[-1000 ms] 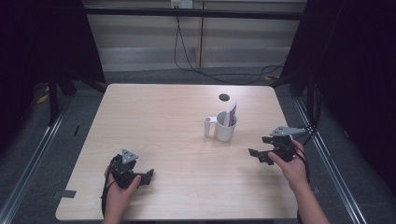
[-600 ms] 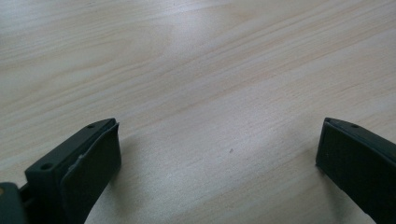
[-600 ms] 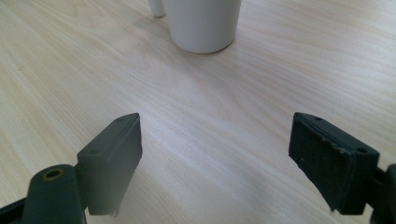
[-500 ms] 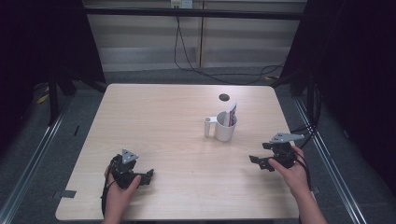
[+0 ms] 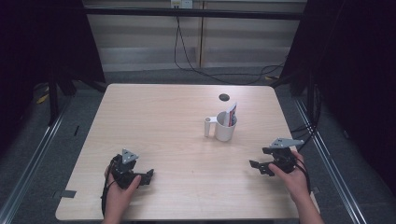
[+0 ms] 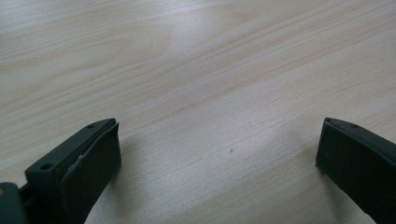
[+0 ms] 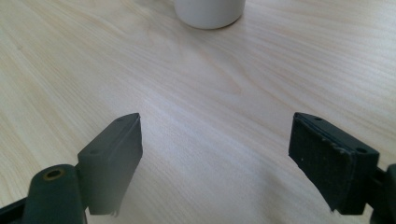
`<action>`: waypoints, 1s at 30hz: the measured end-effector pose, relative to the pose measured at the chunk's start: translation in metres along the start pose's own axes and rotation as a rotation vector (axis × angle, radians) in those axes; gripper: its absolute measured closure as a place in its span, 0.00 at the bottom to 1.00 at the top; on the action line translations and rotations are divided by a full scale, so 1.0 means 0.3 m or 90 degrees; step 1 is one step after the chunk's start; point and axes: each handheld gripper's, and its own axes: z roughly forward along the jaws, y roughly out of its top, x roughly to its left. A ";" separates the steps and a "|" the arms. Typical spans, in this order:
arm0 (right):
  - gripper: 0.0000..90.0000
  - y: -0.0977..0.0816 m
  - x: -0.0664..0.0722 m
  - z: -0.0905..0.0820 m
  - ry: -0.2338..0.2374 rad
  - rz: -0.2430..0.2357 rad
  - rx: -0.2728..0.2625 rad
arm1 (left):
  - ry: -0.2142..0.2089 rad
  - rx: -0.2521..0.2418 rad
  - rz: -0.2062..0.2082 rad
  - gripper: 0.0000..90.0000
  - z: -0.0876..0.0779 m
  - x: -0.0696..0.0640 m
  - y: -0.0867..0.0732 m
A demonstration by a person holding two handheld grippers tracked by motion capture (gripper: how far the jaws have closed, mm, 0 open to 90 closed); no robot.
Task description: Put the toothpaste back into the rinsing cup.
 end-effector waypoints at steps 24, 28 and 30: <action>0.19 -0.051 0.008 0.011 -0.023 -0.020 0.019 | 0.000 0.000 0.000 0.00 0.000 0.000 0.000; 0.19 -0.059 0.007 0.011 -0.022 -0.021 0.016 | 0.000 0.000 0.000 0.00 0.000 0.000 0.000; 0.19 -0.063 0.007 0.012 -0.023 -0.018 0.014 | 0.000 0.000 0.000 0.00 0.000 0.000 0.000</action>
